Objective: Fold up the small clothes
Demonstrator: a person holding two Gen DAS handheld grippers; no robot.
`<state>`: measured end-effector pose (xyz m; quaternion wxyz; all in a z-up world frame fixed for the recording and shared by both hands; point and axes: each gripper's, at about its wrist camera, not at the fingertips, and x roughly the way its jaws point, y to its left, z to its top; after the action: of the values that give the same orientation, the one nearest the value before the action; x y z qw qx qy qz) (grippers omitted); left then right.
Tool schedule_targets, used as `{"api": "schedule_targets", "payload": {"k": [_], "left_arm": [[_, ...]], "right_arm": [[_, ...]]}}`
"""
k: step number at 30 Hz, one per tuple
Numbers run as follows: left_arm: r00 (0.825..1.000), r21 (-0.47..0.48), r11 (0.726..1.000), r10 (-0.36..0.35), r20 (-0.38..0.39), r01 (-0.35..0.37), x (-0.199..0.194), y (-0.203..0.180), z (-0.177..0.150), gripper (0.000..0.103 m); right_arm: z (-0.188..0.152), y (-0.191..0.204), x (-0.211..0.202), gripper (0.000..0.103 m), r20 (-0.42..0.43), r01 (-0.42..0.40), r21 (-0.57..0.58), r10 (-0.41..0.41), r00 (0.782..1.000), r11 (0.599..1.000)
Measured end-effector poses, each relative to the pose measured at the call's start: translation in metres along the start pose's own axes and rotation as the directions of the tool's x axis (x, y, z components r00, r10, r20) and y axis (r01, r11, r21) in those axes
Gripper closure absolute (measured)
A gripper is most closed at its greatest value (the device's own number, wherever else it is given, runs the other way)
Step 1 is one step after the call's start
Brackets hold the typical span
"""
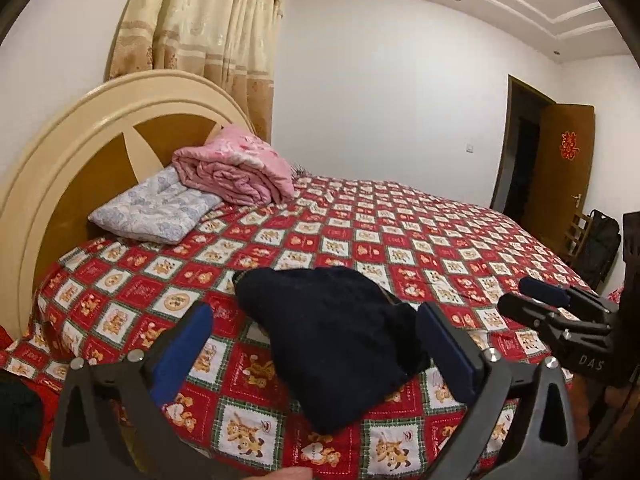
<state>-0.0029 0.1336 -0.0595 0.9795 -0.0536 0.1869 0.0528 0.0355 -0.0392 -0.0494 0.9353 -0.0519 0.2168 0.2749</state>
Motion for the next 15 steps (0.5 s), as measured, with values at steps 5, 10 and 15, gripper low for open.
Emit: {"api": "schedule_targets", "payload": {"k": [5, 10, 15], "left_arm": [[1.0, 0.015, 1.0, 0.011, 0.014, -0.011, -0.0023, -0.0035, 0.0027, 0.0], [1.0, 0.017, 1.0, 0.025, 0.018, -0.026, -0.0009, -0.0032, 0.0015, 0.0], [1.0, 0.022, 0.999, 0.026, 0.017, -0.027, 0.0015, -0.0038, -0.0018, 0.0]], "right_arm": [[-0.0003, 0.0021, -0.0006, 0.041, 0.005, -0.004, -0.008, 0.004, 1.0, 1.0], [-0.0016, 0.0036, -0.0019, 0.041, 0.013, -0.006, -0.012, 0.006, 1.0, 1.0], [-0.0029, 0.0055, -0.0023, 0.041, 0.015, -0.007, -0.015, 0.007, 1.0, 1.0]]}}
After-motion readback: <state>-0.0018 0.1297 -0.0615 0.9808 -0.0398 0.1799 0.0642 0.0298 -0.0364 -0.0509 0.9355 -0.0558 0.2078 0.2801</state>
